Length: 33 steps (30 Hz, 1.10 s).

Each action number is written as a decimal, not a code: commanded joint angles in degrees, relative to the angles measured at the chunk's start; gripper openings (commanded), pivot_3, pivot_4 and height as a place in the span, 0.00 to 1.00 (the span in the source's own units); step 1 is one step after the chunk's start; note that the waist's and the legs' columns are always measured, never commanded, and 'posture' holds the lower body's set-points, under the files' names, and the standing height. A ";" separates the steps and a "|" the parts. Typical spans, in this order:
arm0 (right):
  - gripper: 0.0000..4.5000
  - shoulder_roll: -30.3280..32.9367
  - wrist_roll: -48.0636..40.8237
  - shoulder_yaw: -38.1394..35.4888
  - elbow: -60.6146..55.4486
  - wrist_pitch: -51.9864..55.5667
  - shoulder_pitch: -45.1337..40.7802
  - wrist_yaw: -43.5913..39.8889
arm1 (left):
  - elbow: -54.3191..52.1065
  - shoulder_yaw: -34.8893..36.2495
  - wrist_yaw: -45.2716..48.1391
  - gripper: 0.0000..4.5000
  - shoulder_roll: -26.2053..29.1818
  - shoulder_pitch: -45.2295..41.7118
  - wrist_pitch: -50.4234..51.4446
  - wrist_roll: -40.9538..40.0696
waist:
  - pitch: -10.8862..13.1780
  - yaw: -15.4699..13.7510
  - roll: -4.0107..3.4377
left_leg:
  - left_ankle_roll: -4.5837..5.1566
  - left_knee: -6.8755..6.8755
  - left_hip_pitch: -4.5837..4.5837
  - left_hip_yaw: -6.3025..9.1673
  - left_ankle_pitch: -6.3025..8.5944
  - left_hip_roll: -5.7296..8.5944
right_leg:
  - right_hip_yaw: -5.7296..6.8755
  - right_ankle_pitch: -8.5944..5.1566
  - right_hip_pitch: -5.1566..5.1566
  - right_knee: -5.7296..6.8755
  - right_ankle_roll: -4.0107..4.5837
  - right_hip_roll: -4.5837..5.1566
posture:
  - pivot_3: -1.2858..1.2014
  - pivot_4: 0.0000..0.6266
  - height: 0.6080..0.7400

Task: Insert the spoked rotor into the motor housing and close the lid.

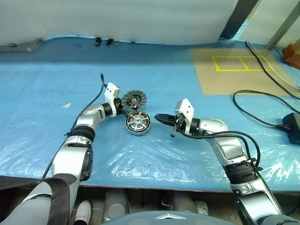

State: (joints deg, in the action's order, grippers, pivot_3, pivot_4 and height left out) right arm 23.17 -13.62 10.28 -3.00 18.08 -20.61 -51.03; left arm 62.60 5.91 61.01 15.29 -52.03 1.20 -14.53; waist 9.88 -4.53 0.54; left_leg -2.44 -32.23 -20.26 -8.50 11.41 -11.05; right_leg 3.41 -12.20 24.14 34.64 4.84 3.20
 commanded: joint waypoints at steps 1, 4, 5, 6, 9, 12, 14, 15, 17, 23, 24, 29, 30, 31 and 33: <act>0.00 0.29 -1.13 -1.17 -2.52 -0.12 0.77 0.45 | -0.47 1.58 5.21 0.01 0.51 -2.21 3.35 -2.11 | 0.00 -0.01 0.01 | 0.00 0.00 -0.01 0.00 0.00 0.00 | 0.00 0.00 0.00 0.00 0.00 0.00 | 0.52 0.24 1.00; 0.00 0.26 -1.13 -1.21 -2.81 -0.06 1.07 0.74 | -1.18 0.90 9.96 0.01 1.62 -2.10 7.06 -1.84 | 0.01 0.02 0.01 | 0.00 0.04 -0.04 0.01 0.00 0.00 | 0.00 0.00 0.00 -0.01 0.00 -0.01 | 0.52 0.24 1.00; 0.00 0.26 -1.15 -1.19 -2.84 -0.06 1.10 0.81 | -1.46 0.68 11.01 0.01 1.93 -2.02 8.11 -1.66 | 0.02 0.02 0.02 | -0.01 0.05 -0.05 0.01 0.00 0.00 | 0.00 -0.01 0.00 -0.01 0.00 -0.01 | 0.52 0.24 1.00; 0.00 0.24 -1.17 -1.15 -2.84 -0.08 1.09 0.89 | -1.87 0.31 12.12 0.01 2.25 -1.86 9.05 -1.36 | 0.02 0.00 0.02 | 0.00 0.05 -0.04 0.01 0.00 0.00 | 0.00 -0.01 0.00 -0.02 0.00 0.00 | 0.52 0.24 1.00; 0.00 0.15 -1.19 -1.11 -2.73 -0.14 0.98 1.06 | -3.65 -1.68 15.00 0.01 3.12 -0.97 10.64 0.17 | 0.02 -0.06 0.02 | 0.00 0.05 -0.02 0.01 0.00 0.00 | 0.00 -0.01 0.00 -0.02 0.00 0.00 | 0.52 0.24 1.00; 0.00 0.28 -1.27 -1.50 -2.16 -0.40 0.63 1.06 | -5.74 -3.61 15.99 0.01 3.64 0.13 9.89 1.73 | 0.02 -0.21 0.02 | 0.00 0.06 0.02 0.01 0.00 -0.01 | 0.00 -0.01 0.00 -0.04 0.00 0.01 | 0.52 0.24 1.00; 0.00 0.71 -1.38 -2.20 -1.47 -0.66 0.37 0.99 | -7.52 -4.90 16.33 0.01 3.88 0.94 8.62 2.81 | 0.02 -0.32 0.02 | -0.01 0.06 0.01 0.01 0.00 -0.03 | 0.00 -0.01 0.00 -0.04 0.00 0.02 | 0.52 0.24 1.00; 0.00 0.96 -1.45 -2.60 -1.21 -0.69 0.24 0.92 | -8.45 -5.66 16.63 0.01 4.01 1.36 8.03 3.42 | 0.02 -0.40 0.02 | -0.01 0.07 0.01 0.01 0.00 -0.03 | 0.00 -0.01 0.00 -0.05 0.00 0.02 | 0.52 0.24 1.00; 0.00 1.50 -1.62 -3.39 -0.65 -0.72 -0.09 0.70 | -10.43 -7.62 16.47 0.01 4.29 2.30 4.75 5.34 | 0.02 -0.55 0.02 | -0.01 0.07 0.01 0.01 0.00 -0.13 | 0.00 -0.01 0.00 -0.05 0.00 0.02 | 0.52 0.24 1.00; 0.00 1.75 -1.50 -3.91 -0.58 -0.77 0.00 0.55 | -13.27 -9.61 15.62 0.01 5.05 2.96 0.44 7.38 | 0.02 -0.93 0.02 | -0.01 0.06 0.02 -0.02 0.00 -0.28 | 0.02 -0.01 0.00 -0.03 0.00 0.00 | 0.52 0.24 1.00; 0.00 1.71 -1.48 -3.92 -0.71 -0.74 0.08 0.59 | -13.53 -10.19 15.54 0.01 5.32 3.06 -0.49 8.05 | 0.02 -0.93 0.02 | -0.01 0.06 0.01 -0.02 0.00 -0.28 | 0.02 -0.01 0.00 -0.03 0.00 0.00 | 0.52 0.24 1.00; 0.00 1.09 -2.09 -3.96 -0.96 0.08 -0.10 0.78 | -16.21 -13.21 14.56 0.01 6.40 4.32 -5.26 11.14 | 0.02 -0.92 0.02 | -0.03 0.07 0.02 -0.02 0.00 -0.29 | 0.02 -0.01 0.00 -0.04 0.00 0.00 | 0.52 0.24 1.00; 0.00 1.13 -2.16 -4.10 -0.77 0.07 -0.16 0.75 | -16.67 -14.12 14.62 0.01 6.96 4.70 -6.15 12.14 | 0.02 -0.91 0.02 | -0.03 0.07 0.02 -0.02 0.00 -0.29 | 0.02 -0.01 0.00 -0.04 -0.01 0.00 | 0.52 0.24 1.00; 0.00 1.19 -2.18 -4.16 -0.68 0.04 -0.17 0.75 | -17.13 -14.79 14.71 0.01 7.41 5.13 -6.85 12.85 | 0.02 -0.89 0.02 | -0.03 0.07 0.02 -0.02 0.01 -0.29 | 0.02 -0.01 0.00 -0.04 -0.01 0.00 | 0.52 0.24 1.00; 0.00 1.30 -2.13 -4.22 -0.58 -0.04 -0.17 0.82 | -18.56 -16.07 14.75 0.01 8.41 6.20 -8.27 14.15 | 0.02 -0.87 0.01 | -0.05 0.07 0.02 -0.03 0.01 -0.29 | 0.02 -0.01 0.00 -0.03 -0.01 0.00 | 0.52 0.24 1.00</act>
State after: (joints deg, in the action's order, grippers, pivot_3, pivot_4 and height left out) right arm 24.49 -14.37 7.38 -2.66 18.23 -20.00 -50.21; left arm 45.48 -8.51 75.48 22.60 -46.90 -5.74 -2.27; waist 9.90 -5.40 0.55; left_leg -2.57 -32.15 -20.24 -8.53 11.47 -11.34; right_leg 3.43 -12.22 24.14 34.61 4.83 3.19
